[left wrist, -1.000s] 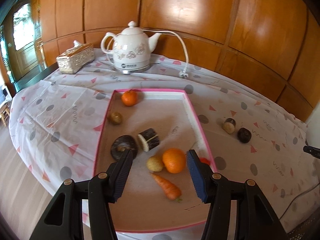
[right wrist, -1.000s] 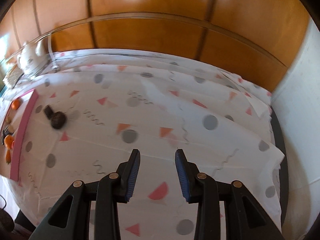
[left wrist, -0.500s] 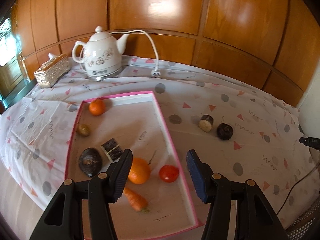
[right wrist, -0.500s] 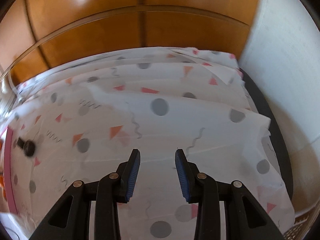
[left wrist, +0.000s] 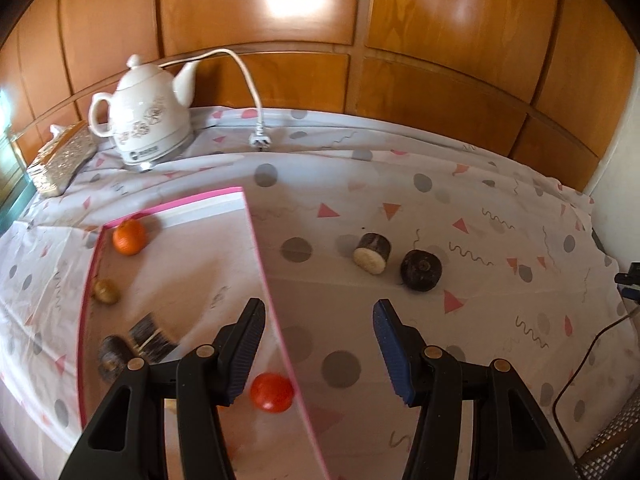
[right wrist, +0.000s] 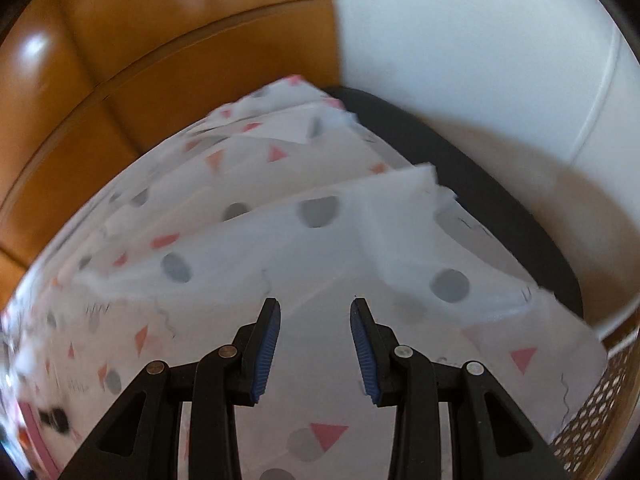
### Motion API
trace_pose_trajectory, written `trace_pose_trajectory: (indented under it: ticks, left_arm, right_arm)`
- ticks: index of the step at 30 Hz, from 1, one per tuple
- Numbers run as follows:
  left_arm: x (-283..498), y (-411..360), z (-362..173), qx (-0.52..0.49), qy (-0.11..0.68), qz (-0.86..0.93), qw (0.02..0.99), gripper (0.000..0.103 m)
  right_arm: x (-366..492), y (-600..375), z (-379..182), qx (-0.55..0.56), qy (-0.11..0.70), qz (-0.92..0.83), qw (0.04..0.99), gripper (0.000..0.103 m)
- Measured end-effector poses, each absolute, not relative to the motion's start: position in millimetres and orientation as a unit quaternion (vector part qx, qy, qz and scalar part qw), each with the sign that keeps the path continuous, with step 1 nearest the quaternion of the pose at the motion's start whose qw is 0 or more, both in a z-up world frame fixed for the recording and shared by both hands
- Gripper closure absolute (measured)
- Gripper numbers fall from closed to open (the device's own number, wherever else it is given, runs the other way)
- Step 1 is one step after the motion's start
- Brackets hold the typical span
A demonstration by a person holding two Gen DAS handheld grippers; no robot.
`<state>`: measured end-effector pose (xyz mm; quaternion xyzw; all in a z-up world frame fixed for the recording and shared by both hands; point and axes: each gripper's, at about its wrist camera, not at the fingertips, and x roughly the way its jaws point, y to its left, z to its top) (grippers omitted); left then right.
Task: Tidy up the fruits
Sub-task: 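Move the left tool to the dark cylindrical slice on the cloth, then close the left tool on the dark cylindrical slice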
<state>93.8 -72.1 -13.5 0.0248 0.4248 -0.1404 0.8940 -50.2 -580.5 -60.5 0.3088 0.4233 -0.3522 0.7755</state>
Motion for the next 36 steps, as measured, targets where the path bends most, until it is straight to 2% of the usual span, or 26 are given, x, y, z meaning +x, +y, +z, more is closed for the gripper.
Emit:
trace_pose_trajectory:
  ticks: [4, 22, 25, 27, 36]
  left_arm:
    - [111, -87, -20, 0.026, 0.435, -0.149, 0.888, 0.046]
    - [196, -136, -69, 0.006, 0.502, -0.163, 0.849, 0.046]
    - [204, -142, -80, 0.014, 0.511, -0.165, 0.843, 0.051]
    - [201, -145, -80, 0.026, 0.501, -0.171, 0.848, 0.066]
    - [168, -133, -48, 0.014, 0.464, -0.181, 0.867, 0.067]
  right_arm:
    - [-56, -589, -66, 0.338, 0.423, -0.356, 0.762, 0.066]
    - [-54, -593, -66, 0.344, 0.422, -0.345, 0.764, 0.066]
    - [-56, -594, -66, 0.347, 0.419, -0.347, 0.764, 0.066]
    - [-56, -595, -66, 0.346, 0.42, -0.348, 0.764, 0.066]
    - [-56, -596, -65, 0.342, 0.42, -0.349, 0.765, 0.066]
